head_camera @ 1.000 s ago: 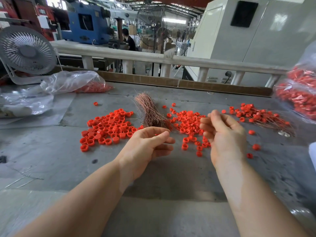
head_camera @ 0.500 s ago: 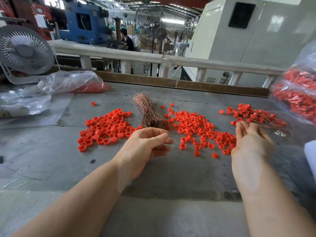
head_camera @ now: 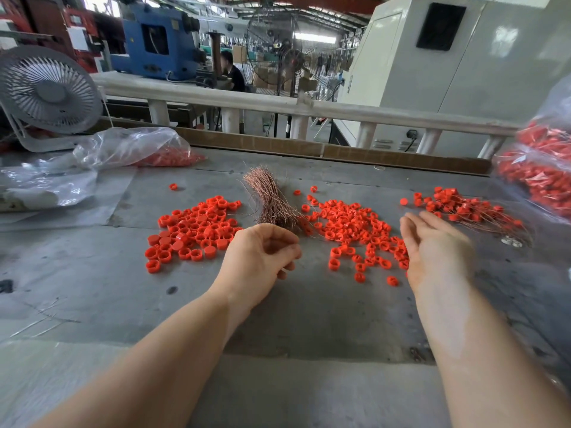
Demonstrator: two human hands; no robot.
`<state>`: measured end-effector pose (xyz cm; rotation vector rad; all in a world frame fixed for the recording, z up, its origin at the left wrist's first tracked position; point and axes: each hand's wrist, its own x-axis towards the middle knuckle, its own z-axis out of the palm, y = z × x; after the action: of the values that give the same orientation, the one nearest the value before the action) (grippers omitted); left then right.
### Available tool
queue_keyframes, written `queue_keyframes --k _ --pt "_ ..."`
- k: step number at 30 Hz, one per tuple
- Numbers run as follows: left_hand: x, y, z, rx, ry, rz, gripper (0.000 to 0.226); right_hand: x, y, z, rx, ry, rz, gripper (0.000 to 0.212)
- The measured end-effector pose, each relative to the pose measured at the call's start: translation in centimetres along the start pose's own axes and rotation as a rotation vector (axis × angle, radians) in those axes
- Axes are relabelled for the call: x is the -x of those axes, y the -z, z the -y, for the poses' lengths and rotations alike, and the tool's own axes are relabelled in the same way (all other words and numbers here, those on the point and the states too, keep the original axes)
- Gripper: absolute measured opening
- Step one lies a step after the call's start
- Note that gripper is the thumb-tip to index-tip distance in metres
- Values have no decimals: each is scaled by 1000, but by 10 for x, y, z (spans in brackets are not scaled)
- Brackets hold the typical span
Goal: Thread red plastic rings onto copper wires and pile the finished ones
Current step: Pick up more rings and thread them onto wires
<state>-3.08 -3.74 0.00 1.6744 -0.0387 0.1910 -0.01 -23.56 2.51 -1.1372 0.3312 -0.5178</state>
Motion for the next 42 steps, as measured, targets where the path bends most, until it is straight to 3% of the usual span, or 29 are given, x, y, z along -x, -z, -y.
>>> queue_keyframes --k 2,6,9,12,15,21,24,27,30,33,36,42 --pt "-3 3 3 -120 -40 -75 18 3 -9 -4 -82 -28 -20 28" --pt "-13 13 8 -342 -131 -266 15 12 -18 -16 381 70 193 35" --pt "-16 21 10 -627 -224 -370 10 21 -22 -27 670 262 328 37" --pt "-18 23 17 -827 -244 -303 27 31 -25 -34 868 423 416 35" --pt "-18 22 21 -879 -238 -210 38 34 -24 -36 992 478 451 30" --pt "-18 20 19 -885 -226 -218 30 46 -25 -34 1081 693 785 28" --pt "-17 19 19 -878 -218 -212 27 48 -25 -40 1253 726 890 29" --pt "-15 18 18 -862 -227 -211 25 46 -25 -41 1340 711 914 28" --pt "-13 16 17 -847 -256 -212 22 46 -26 -40 1260 684 903 26" --pt "-12 14 15 -831 -266 -204 19 43 -25 -41 1161 739 756 22" --pt "-11 13 15 -821 -261 -199 19 35 -22 -42 1344 740 607 24" --pt "-11 12 15 -836 -262 -185 18 24 -19 -52 1533 642 575 33"
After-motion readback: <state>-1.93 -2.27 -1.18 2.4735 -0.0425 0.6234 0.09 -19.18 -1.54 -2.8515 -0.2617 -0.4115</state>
